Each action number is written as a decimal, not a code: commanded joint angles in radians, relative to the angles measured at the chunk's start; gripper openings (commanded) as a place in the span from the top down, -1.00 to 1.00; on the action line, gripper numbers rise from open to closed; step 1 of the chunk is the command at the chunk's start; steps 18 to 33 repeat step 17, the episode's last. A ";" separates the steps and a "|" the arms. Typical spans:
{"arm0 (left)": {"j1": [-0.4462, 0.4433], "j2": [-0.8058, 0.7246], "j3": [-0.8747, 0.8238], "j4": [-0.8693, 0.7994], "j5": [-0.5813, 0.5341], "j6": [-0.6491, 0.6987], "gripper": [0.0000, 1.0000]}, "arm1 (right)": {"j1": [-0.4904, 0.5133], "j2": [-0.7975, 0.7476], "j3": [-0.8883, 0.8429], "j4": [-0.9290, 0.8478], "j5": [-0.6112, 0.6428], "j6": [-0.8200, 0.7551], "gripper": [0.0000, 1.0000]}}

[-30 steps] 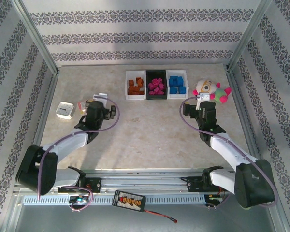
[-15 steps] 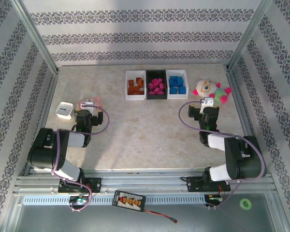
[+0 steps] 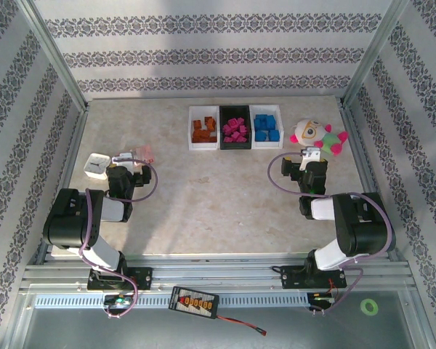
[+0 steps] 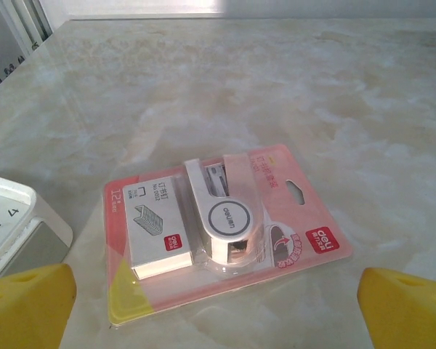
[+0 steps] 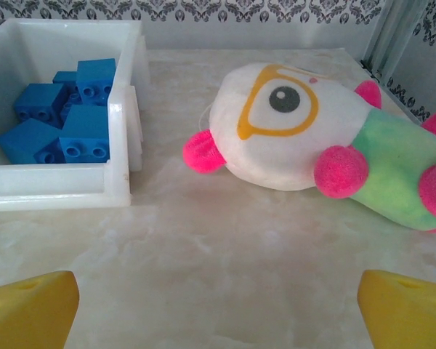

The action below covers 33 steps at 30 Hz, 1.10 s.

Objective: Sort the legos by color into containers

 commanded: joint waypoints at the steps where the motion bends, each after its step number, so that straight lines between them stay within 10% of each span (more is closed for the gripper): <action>1: 0.004 -0.003 0.001 0.057 0.019 -0.012 -0.99 | -0.005 0.000 0.009 0.038 -0.020 0.018 -0.96; 7: 0.004 -0.008 0.040 -0.023 0.162 0.035 -0.99 | -0.004 0.001 0.009 0.038 -0.020 0.019 -0.96; 33: 0.004 -0.004 0.040 -0.016 0.158 0.036 -0.99 | -0.005 -0.001 0.009 0.040 -0.018 0.017 -0.96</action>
